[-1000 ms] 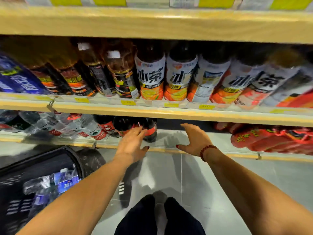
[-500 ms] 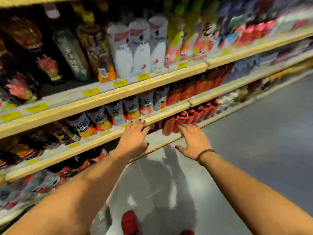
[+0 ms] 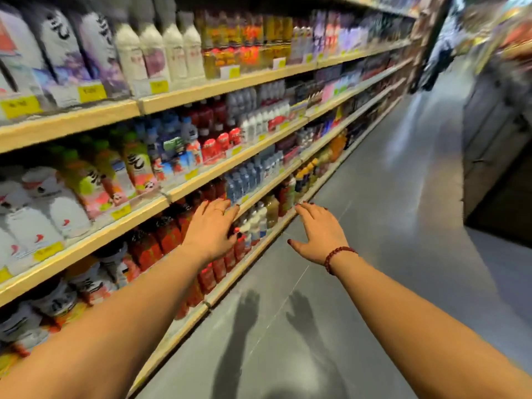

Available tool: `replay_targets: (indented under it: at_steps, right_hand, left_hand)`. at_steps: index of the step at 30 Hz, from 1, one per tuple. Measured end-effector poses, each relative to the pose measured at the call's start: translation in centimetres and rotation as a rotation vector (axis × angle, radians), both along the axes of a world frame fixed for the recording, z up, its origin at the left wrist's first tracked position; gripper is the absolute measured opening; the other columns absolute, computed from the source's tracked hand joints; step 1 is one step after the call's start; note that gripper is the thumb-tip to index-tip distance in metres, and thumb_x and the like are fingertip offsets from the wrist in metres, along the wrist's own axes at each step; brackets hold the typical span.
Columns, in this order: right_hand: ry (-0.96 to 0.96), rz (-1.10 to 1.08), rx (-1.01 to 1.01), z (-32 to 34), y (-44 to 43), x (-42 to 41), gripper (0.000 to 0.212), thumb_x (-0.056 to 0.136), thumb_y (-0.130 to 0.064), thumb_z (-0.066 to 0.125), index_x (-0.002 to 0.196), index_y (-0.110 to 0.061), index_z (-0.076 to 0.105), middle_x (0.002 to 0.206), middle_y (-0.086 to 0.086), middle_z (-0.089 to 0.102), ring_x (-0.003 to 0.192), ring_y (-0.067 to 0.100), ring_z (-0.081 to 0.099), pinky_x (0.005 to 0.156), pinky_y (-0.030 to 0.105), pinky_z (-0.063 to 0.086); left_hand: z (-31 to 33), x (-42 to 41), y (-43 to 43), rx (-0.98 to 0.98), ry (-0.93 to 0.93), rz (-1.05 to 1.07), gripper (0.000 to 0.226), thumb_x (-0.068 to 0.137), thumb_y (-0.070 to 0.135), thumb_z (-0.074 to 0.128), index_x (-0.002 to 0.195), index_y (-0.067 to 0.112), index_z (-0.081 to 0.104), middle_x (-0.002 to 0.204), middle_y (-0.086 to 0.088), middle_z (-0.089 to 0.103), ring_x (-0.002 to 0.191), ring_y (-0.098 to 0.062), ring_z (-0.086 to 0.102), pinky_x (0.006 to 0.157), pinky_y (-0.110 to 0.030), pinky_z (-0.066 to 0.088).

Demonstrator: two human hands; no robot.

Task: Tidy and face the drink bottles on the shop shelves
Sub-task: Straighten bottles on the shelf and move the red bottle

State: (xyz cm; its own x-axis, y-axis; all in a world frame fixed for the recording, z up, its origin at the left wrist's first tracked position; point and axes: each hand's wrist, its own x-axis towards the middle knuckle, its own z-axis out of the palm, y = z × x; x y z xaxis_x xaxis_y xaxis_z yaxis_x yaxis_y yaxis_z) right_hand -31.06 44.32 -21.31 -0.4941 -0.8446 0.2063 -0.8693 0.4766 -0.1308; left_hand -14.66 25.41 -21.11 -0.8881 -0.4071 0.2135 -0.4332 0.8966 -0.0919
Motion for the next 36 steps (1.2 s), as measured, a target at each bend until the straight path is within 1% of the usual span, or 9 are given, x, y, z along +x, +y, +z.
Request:
replay_targets:
  at_steps: [4, 7, 11, 14, 18, 23, 28, 32, 36]
  right_hand:
    - [0.002, -0.104, -0.036, 1.1, 3.1, -5.7, 0.079, 0.083, -0.051, 0.059, 0.147, -0.018, 0.025, 0.153, 0.006, 0.028, 0.141, 0.025, 0.025, 0.116, 0.04, 0.021]
    - [0.013, -0.142, -0.044, 1.0, 4.2, -9.9, 0.079, 0.083, -0.052, 0.059, 0.146, -0.019, 0.025, 0.153, 0.005, 0.029, 0.141, 0.025, 0.025, 0.116, 0.039, 0.021]
    - [0.029, -0.16, -0.008, 0.4, 4.1, -16.4, 0.08, 0.083, -0.053, 0.059, 0.146, -0.019, 0.024, 0.155, 0.008, 0.025, 0.143, 0.025, 0.02, 0.118, 0.04, 0.016]
    - [0.043, -0.155, 0.008, 0.4, 3.3, -22.0, 0.08, 0.083, -0.053, 0.059, 0.147, -0.02, 0.023, 0.156, 0.007, 0.024, 0.143, 0.025, 0.019, 0.117, 0.039, 0.013]
    - [0.051, -0.145, 0.032, 0.8, 2.3, -29.4, 0.081, 0.083, -0.052, 0.059, 0.147, -0.02, 0.022, 0.156, 0.005, 0.023, 0.143, 0.025, 0.019, 0.117, 0.038, 0.012]
    - [0.012, -0.151, 0.028, 0.5, 1.7, -37.9, 0.081, 0.084, -0.052, 0.057, 0.149, -0.022, 0.019, 0.158, 0.004, 0.019, 0.145, 0.024, 0.016, 0.118, 0.038, 0.007]
    - [0.019, -0.086, 0.039, 0.2, 0.7, -47.3, 0.08, 0.085, -0.051, 0.057, 0.149, -0.022, 0.019, 0.158, 0.005, 0.019, 0.145, 0.024, 0.016, 0.118, 0.038, 0.008]
    - [0.063, 0.014, 0.038, 0.4, -0.4, -55.1, 0.08, 0.085, -0.052, 0.057, 0.149, -0.021, 0.021, 0.157, 0.005, 0.022, 0.144, 0.025, 0.019, 0.118, 0.039, 0.012]
    - [0.048, 0.122, 0.051, 0.6, -1.8, -61.5, 0.08, 0.084, -0.052, 0.057, 0.149, -0.021, 0.021, 0.156, 0.003, 0.023, 0.143, 0.024, 0.02, 0.117, 0.039, 0.015]
  left_hand:
    - [2.2, -7.7, 1.9, -0.059, 0.019, -0.093, 0.066, 0.086, 0.044, 0.055, 0.145, 0.022, 0.031, 0.15, -0.007, 0.034, 0.141, -0.024, 0.026, 0.116, -0.042, 0.014]
    - [2.3, -13.0, 2.2, -0.079, 0.027, -0.129, 0.065, 0.087, 0.044, 0.054, 0.144, 0.022, 0.032, 0.149, -0.007, 0.035, 0.139, -0.024, 0.028, 0.116, -0.042, 0.016]
    - [0.7, -20.9, 1.6, -0.059, 0.047, -0.149, 0.06, 0.087, 0.042, 0.052, 0.142, 0.022, 0.036, 0.147, -0.006, 0.038, 0.135, -0.025, 0.033, 0.115, -0.042, 0.02]
    - [-0.4, -27.1, 0.9, -0.015, 0.036, -0.147, 0.062, 0.086, 0.042, 0.054, 0.142, 0.021, 0.038, 0.146, -0.007, 0.039, 0.135, -0.026, 0.033, 0.114, -0.042, 0.02]
    - [-1.0, -34.9, -0.1, -0.008, 0.015, -0.177, 0.06, 0.084, 0.042, 0.053, 0.139, 0.021, 0.041, 0.143, -0.005, 0.042, 0.133, -0.025, 0.035, 0.111, -0.04, 0.024]
    - [-0.6, -43.2, -0.5, 0.021, -0.008, -0.163, 0.062, 0.083, 0.045, 0.055, 0.139, 0.023, 0.039, 0.145, -0.004, 0.04, 0.135, -0.023, 0.033, 0.114, -0.041, 0.021]
    - [-1.3, -50.7, -1.2, 0.006, 0.028, -0.09, 0.063, 0.084, 0.042, 0.056, 0.141, 0.023, 0.037, 0.148, -0.005, 0.038, 0.136, -0.024, 0.032, 0.113, -0.039, 0.02]
    - [-2.2, -55.5, -1.6, 0.027, 0.039, 0.036, 0.062, 0.084, 0.042, 0.057, 0.139, 0.023, 0.038, 0.147, -0.005, 0.038, 0.136, -0.025, 0.031, 0.112, -0.04, 0.021]
    - [-2.5, -59.0, -1.4, 0.054, 0.019, 0.169, 0.064, 0.083, 0.045, 0.057, 0.14, 0.023, 0.037, 0.146, -0.005, 0.039, 0.136, -0.025, 0.032, 0.113, -0.04, 0.021]
